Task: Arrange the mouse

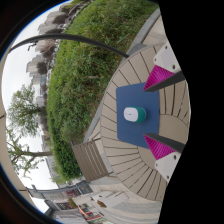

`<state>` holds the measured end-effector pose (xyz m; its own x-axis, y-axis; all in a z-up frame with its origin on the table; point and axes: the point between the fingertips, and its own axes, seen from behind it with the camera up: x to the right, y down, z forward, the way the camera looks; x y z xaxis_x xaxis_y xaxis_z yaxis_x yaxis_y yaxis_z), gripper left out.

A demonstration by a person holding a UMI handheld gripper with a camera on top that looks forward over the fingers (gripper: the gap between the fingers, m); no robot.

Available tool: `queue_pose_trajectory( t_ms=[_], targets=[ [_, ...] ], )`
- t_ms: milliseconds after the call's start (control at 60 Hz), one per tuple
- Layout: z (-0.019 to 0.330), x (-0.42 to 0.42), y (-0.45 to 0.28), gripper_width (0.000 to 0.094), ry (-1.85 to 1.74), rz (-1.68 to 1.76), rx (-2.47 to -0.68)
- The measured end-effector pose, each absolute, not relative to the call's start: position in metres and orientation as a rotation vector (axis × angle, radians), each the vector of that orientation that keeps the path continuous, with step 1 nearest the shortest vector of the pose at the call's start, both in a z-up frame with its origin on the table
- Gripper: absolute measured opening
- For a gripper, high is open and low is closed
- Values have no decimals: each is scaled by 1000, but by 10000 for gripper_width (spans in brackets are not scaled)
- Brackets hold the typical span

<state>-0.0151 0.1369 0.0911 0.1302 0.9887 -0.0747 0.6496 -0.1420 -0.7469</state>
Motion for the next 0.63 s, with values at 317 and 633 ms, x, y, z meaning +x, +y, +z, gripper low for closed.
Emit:
queue_pose_trajectory(
  t_ms=[317,633],
  targets=[
    [156,183,141,850,-1657,751,-1803],
    [141,211,175,851,-1637,721,-1832]
  ],
)
